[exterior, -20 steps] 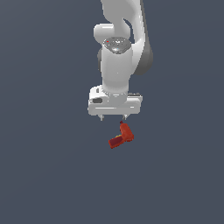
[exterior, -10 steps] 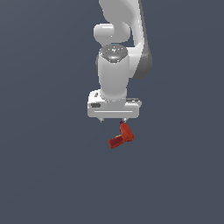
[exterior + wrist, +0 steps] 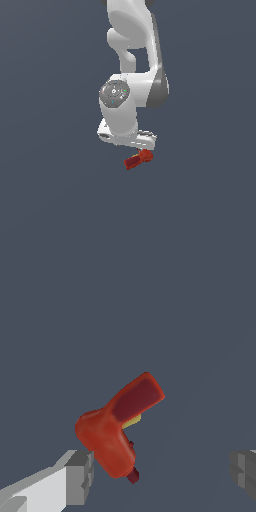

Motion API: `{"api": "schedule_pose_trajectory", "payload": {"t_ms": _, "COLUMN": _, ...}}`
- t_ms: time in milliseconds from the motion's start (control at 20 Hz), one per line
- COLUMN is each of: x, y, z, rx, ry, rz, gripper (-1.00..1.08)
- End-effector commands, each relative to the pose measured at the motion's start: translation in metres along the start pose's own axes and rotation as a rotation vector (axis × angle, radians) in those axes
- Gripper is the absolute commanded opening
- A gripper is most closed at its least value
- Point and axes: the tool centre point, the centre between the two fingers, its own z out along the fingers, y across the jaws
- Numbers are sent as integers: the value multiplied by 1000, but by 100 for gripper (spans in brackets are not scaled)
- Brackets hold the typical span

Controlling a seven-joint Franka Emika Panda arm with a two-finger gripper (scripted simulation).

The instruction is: Pick up the object and move it to a goal position.

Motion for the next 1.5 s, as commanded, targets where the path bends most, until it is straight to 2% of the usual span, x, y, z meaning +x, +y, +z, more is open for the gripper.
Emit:
{"api": "schedule_pose_trajectory", "payload": {"t_ms": 0, "x": 5, "y": 0, "z": 16, "rx": 36, "ry": -58, "rz": 82, "gripper": 108}}
{"api": "schedule_pose_trajectory", "payload": {"t_ms": 450, "x": 15, "y": -6, "z": 68, "rx": 169, "ry": -280, "rz": 352, "gripper": 108}}
{"api": "schedule_pose_trajectory", "payload": {"t_ms": 750, "x": 17, "y": -10, "z": 89, "rx": 230, "ry": -390, "rz": 464, "gripper": 108}}
{"api": "schedule_pose_trajectory", "payload": {"t_ms": 1100, "x": 18, "y": -12, "z": 101, "rx": 266, "ry": -457, "rz": 525, "gripper": 108}}
{"api": "schedule_pose_trajectory", "payload": {"t_ms": 1450, "x": 17, "y": -13, "z": 104, "rx": 267, "ry": -460, "rz": 528, "gripper": 108}}
